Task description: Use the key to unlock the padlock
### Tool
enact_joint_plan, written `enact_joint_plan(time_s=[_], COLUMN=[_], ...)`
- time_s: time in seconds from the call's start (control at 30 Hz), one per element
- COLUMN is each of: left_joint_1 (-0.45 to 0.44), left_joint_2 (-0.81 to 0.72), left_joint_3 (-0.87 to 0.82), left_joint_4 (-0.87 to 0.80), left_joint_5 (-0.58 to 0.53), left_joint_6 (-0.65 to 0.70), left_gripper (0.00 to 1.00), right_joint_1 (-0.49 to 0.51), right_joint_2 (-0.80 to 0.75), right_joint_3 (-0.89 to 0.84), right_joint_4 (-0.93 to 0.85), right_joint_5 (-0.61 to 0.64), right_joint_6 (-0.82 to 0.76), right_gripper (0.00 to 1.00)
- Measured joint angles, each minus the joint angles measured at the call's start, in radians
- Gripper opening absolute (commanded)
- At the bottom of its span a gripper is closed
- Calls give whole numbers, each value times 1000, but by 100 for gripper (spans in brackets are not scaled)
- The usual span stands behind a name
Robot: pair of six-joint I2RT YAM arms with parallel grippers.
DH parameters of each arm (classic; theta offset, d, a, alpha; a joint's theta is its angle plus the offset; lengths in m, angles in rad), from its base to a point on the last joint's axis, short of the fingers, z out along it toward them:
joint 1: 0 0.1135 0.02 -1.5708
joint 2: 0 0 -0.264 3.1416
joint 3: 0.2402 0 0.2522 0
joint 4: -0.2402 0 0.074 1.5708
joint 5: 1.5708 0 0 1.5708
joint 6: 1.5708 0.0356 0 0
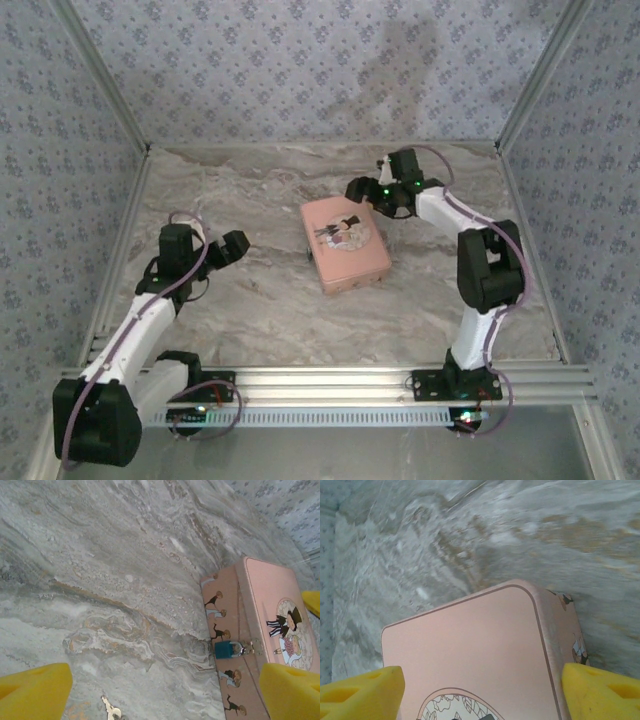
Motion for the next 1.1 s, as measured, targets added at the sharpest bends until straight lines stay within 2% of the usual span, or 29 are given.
enact_joint_plan(time_s=[0.17,0.33,0.5,0.7,0.87,1.1], left_joint_1=[-28,-71,-92,-126,-176,-211], left_joint_2=[110,266,468,755,907,995], left_joint_3=[90,235,434,726,891,973], left_joint_4=[-14,-21,-60,-190,-323,-448], left_joint_5=[18,34,92,179,230,263], left_joint_6=[2,27,61,142,214,277], left_gripper=[95,95,93,91,89,87], right_joint_1=[88,140,132,123,131,192], right_joint_2=[70,39,-135,-475,-654,-706], right_joint_3=[124,115,-11,-250,-478,-654], right_joint_4=[-99,-168,-242,-290,-272,-190], right_joint_5=[-5,50,187,300,286,223], right_joint_6=[-72,-121,-98,21,160,300], right_gripper=[86,89,91,91,89,88])
